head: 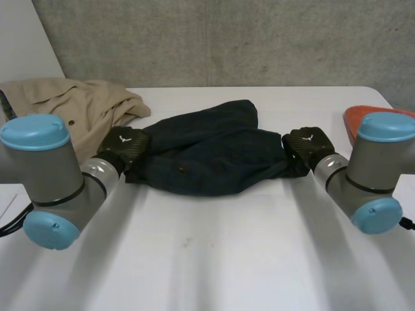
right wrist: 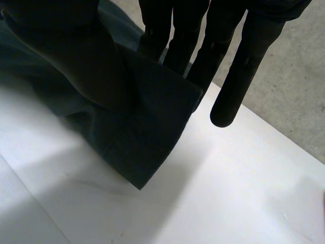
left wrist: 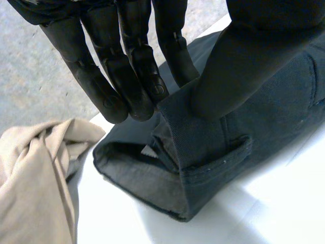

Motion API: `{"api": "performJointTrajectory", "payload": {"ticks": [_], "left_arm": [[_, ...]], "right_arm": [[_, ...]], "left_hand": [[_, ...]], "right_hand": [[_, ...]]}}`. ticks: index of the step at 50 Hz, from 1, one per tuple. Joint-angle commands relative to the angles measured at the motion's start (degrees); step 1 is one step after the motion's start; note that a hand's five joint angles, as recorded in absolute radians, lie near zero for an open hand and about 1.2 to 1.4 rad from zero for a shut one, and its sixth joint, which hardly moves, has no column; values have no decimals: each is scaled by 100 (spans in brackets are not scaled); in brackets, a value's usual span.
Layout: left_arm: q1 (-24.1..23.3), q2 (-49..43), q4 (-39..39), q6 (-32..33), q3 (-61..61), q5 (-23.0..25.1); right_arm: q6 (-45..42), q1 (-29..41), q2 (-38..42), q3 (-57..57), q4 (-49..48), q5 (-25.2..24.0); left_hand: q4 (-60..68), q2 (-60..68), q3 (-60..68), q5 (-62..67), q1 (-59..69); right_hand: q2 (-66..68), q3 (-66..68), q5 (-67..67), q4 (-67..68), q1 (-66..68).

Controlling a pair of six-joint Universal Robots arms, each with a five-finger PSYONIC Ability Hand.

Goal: Fold the laundry.

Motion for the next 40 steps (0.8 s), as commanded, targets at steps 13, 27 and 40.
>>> {"api": "performJointTrajectory", "payload": {"ticks": [13, 27, 40], "left_arm": [[139, 114, 900, 536, 530, -700], [-869, -42, 1829, -202, 4167, 45], [-1714, -1432, 87, -1802, 4022, 529]], "right_arm": [[164, -383, -452, 27, 535, -388], [1000, -876, -691, -34, 544, -784], [947, -1148, -664, -113, 535, -907]], "left_hand": [[1130, 1154, 1204, 1335, 1642], [1130, 1154, 1204, 1335, 1642], [1130, 1154, 1204, 1335, 1642]], "right_hand": [[-5750, -5801, -5670, -5853, -5519], [-5750, -5801, -5670, -5853, -5519], [-5750, -5801, -5670, -5853, -5519]]}}
